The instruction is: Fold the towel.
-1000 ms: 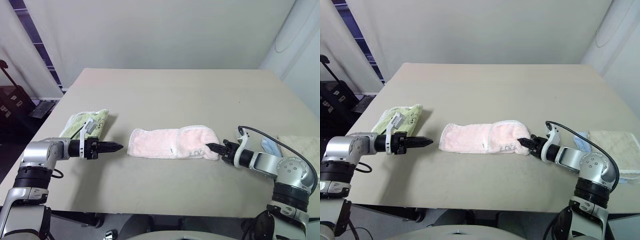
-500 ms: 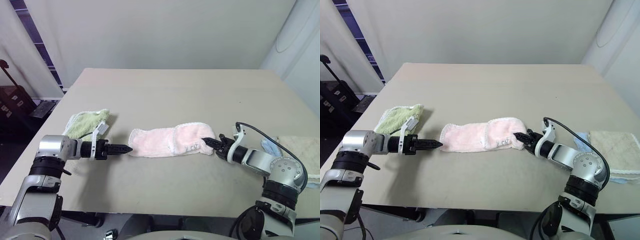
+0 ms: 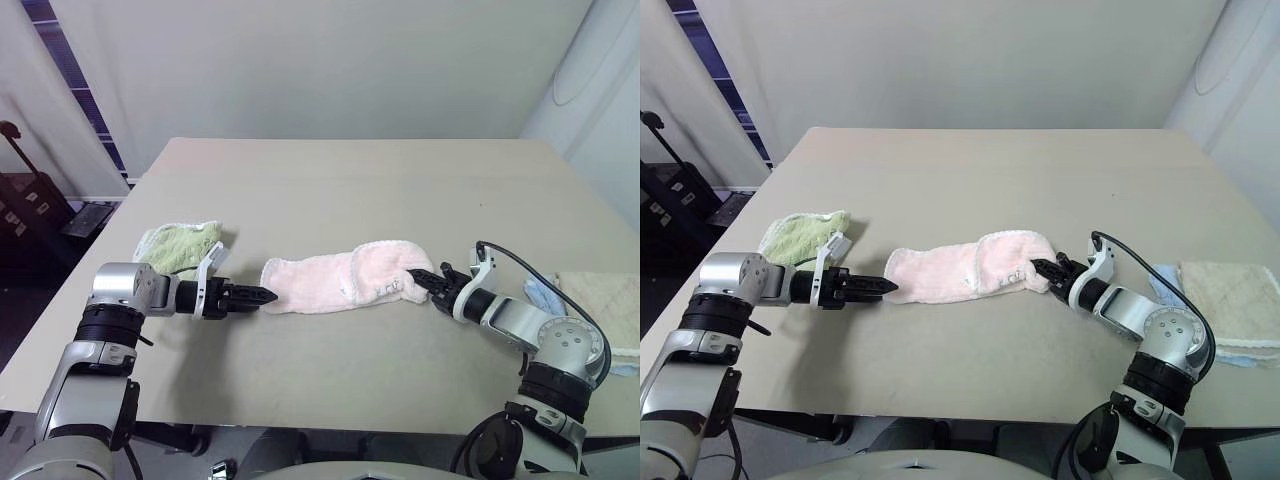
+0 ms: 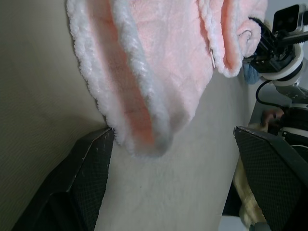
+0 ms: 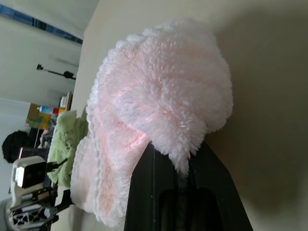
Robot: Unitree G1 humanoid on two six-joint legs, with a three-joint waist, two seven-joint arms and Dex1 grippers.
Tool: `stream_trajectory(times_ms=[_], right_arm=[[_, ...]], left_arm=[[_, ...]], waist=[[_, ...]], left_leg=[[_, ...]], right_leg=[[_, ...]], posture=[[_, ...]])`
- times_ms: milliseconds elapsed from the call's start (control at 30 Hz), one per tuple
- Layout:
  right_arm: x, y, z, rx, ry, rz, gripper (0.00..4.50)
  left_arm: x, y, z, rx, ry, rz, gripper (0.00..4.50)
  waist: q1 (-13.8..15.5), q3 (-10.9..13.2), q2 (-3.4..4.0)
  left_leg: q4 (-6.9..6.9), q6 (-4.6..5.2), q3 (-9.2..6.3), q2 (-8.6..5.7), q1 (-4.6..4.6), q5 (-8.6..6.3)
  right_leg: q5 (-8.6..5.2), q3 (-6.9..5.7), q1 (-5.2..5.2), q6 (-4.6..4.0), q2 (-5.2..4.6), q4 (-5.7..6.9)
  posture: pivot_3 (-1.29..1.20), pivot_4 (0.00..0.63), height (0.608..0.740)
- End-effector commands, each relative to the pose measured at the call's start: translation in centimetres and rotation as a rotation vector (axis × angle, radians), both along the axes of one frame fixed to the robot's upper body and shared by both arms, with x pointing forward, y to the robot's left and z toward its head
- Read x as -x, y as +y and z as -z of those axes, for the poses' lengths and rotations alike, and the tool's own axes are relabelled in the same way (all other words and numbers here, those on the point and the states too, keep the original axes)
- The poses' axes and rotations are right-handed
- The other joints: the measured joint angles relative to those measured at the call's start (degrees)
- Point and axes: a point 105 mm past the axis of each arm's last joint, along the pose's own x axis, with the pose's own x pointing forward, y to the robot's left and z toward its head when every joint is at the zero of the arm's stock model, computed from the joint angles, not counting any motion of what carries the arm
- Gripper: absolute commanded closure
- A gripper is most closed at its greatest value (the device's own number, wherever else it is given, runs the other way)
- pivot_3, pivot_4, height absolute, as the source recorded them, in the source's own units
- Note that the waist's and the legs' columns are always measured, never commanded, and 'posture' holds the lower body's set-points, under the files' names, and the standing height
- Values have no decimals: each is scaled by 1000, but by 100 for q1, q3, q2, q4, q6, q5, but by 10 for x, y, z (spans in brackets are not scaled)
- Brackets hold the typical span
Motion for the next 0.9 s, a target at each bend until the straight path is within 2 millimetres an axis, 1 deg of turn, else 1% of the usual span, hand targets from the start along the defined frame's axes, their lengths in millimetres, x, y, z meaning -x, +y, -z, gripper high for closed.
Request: stream_trajectory(times_ms=[33,233,300,333,367,467,567,600,667,733,800,867,900], right_arm=[[-7,2,-18,-9,-71,6,4500],[-7,0,-13,-7,-53,25,4500],[-7,1,-12,-9,-51,27,4500],[-6,1,-12,-9,-50,28,4500],[-6,1,-11,-9,-49,29,4500],[-6,1,-11,-10,-47,35,4500],[-6,0,-11,-11,-47,42,4500],[-6,0,-11,-11,-48,43,4500],[-5,0,-11,-17,-52,42,4500],[-3,-1,-11,-26,-56,42,4500],[3,-2,-10,11,-66,19,4500],[12,-1,-12,-6,-85,-8,4500],[17,-1,-16,-21,-111,-24,4500]], left_arm=[[-1,-14,2,-7,-4,41,307],[-3,-16,5,-20,-13,35,307],[-5,-16,9,-42,-15,28,684],[-5,-17,10,-43,-14,27,911],[-5,-18,9,-36,-17,30,1242],[-7,-18,9,-33,-23,22,2362],[-9,-18,8,-28,-41,23,3347],[-9,-18,6,-21,-47,26,3824],[-11,-17,6,-26,-57,23,4462],[-13,-14,3,-30,-76,17,4486],[-15,-8,0,-34,-88,6,4486],[-17,-2,-8,-24,-112,3,4486],[-19,2,-13,-23,-136,1,4486]], waist=[[5,-1,1],[2,-1,3],[5,-3,5],[7,-3,5],[7,-3,6],[-7,-3,5],[-28,-1,4],[-30,-1,4],[-36,-1,4],[-37,-1,4],[-37,-1,4],[-39,1,3],[-38,1,4]], left_leg=[[1,0,0,0,0,0],[4,0,0,-3,1,0],[3,0,0,-3,2,0],[4,0,0,-3,2,0],[4,0,0,-3,2,0],[4,0,0,-3,2,0],[1,1,0,-2,-2,0],[-1,1,0,-2,-2,1],[-6,5,-1,0,-2,3],[-8,6,-1,1,-4,4],[-8,6,-1,1,-5,4],[-7,4,-1,1,-7,3],[-8,2,-1,1,-10,2]], right_leg=[[0,0,1,-1,-1,0],[-1,0,6,-3,-4,-1],[-1,-1,6,-3,-4,-1],[-1,-1,6,-3,-4,-1],[-1,-1,6,-3,-4,-1],[-1,-1,7,-2,-4,-1],[-1,0,0,-1,-3,-2],[2,0,-2,4,-3,-1],[4,0,-4,9,0,-1],[5,0,-6,10,1,-1],[4,0,-7,9,1,-1],[2,0,-9,5,1,-2],[0,0,-10,2,1,-2]], posture=[[0,0,731],[0,0,731],[0,0,731],[0,0,731],[0,0,731],[0,0,731],[0,0,731],[0,0,731],[0,0,731],[0,0,731],[0,0,731],[0,0,731],[0,0,731]])
